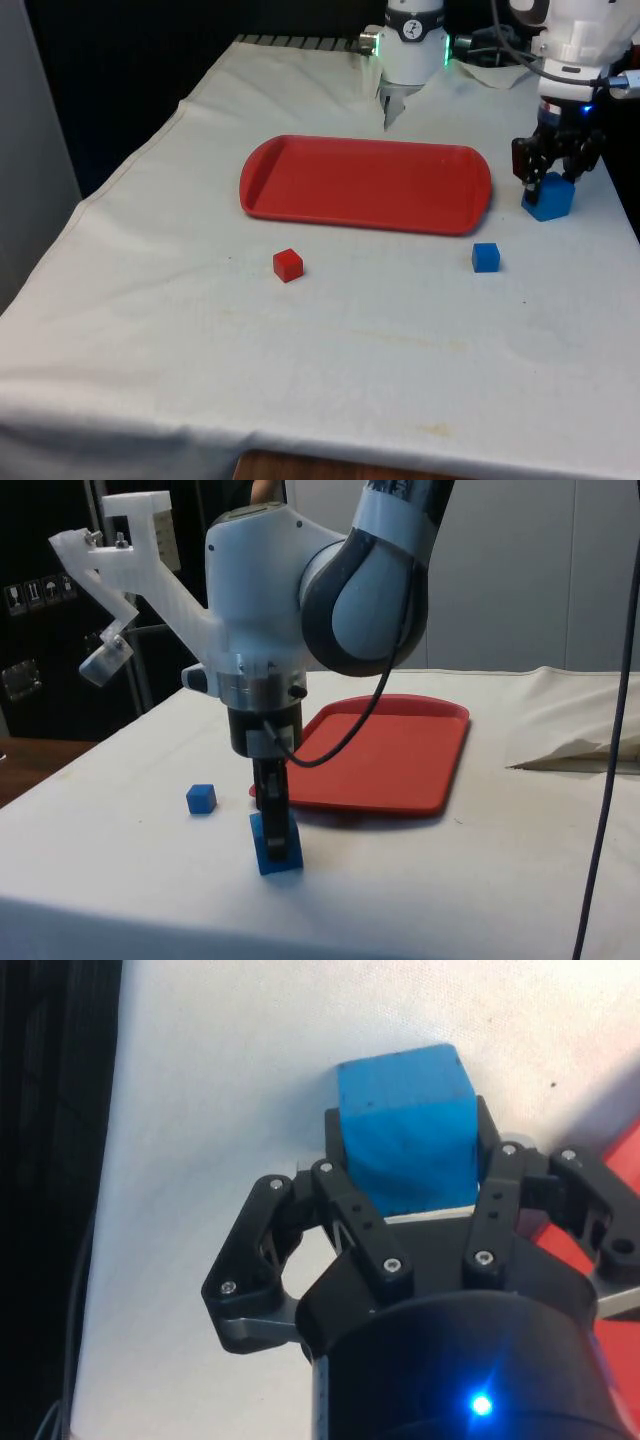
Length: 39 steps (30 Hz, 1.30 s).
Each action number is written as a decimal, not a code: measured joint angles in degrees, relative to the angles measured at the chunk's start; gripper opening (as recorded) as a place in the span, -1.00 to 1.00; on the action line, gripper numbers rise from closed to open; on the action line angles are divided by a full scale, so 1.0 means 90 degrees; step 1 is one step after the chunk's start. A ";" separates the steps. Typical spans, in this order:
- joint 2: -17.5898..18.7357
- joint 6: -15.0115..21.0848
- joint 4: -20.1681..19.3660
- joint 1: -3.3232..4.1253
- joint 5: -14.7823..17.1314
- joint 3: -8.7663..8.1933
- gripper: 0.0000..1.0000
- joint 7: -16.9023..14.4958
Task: Pick up the largest block and place it onto the tray.
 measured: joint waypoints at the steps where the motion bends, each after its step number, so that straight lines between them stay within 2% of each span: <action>1: 0.0000 0.0000 0.0000 0.0000 0.0000 0.0000 -0.99 0.0000; 4: -0.0038 -0.0006 0.0006 0.0000 0.0000 -0.0013 -0.99 0.0000; 9: -0.0395 -0.0248 -0.0064 0.0000 0.0000 -0.0089 -0.99 -0.0076; 19: -0.0828 -0.0573 -0.0159 -0.0013 0.0000 -0.0236 -0.99 -0.0159; 24: -0.1165 -0.0815 -0.0236 -0.0025 0.0000 -0.0382 -0.99 -0.0229; 39: -0.1783 -0.1248 -0.0382 -0.0057 0.0000 -0.0815 -0.99 -0.0484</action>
